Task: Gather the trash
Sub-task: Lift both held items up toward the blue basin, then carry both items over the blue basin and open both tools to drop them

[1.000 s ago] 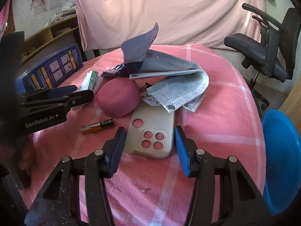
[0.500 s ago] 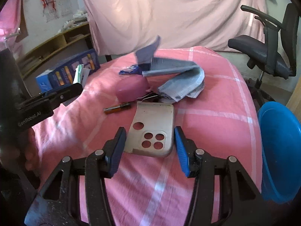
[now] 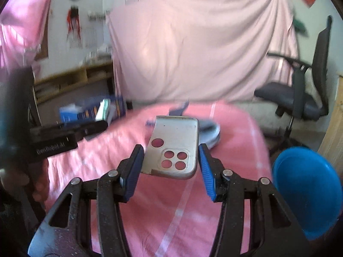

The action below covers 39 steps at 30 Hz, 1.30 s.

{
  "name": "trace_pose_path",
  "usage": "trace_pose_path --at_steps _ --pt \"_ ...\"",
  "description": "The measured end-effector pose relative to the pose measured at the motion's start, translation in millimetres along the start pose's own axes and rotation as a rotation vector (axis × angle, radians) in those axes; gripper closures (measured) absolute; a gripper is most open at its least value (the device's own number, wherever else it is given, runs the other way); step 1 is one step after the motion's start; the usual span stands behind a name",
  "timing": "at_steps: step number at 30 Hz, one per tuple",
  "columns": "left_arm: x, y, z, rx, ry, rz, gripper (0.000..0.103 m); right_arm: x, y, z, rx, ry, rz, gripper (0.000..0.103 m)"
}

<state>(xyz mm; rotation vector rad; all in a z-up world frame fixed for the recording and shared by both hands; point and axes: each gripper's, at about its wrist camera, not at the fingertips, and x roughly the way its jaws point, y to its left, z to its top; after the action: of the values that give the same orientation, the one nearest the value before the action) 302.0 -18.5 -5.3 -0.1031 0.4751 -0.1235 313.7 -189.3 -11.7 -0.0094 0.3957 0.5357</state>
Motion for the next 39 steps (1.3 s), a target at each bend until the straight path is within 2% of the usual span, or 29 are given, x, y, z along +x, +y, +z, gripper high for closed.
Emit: trace_pose_path --at_steps 5,9,12,17,21,28,34,39 --pt "-8.7 -26.1 20.2 0.057 -0.079 -0.041 0.058 -27.4 -13.2 12.0 0.010 -0.156 -0.063 0.027" --pt "-10.7 -57.4 38.6 0.108 -0.154 -0.093 0.058 -53.4 -33.6 20.3 0.032 -0.271 -0.155 0.027" --pt "-7.8 -82.7 49.6 0.147 -0.191 -0.142 0.058 -67.7 -49.3 22.9 0.058 -0.315 -0.228 0.027" --pt "9.0 -122.1 58.9 0.183 -0.204 -0.221 0.058 -84.3 -75.4 25.5 0.090 -0.363 -0.382 0.026" --pt "25.8 -153.0 60.7 0.203 -0.195 -0.279 0.058 -91.1 -90.3 26.4 0.115 -0.365 -0.463 0.026" --pt "55.4 -194.5 67.8 0.192 -0.159 -0.353 0.058 -99.2 -119.7 17.9 0.208 -0.341 -0.545 0.026" --pt "70.8 -217.4 61.0 0.208 -0.115 -0.391 0.058 -98.7 -149.4 0.7 0.304 -0.279 -0.585 0.026" --pt "91.1 -234.0 55.3 0.203 -0.044 -0.413 0.058 -90.5 -170.5 -12.2 0.416 -0.210 -0.584 0.026"
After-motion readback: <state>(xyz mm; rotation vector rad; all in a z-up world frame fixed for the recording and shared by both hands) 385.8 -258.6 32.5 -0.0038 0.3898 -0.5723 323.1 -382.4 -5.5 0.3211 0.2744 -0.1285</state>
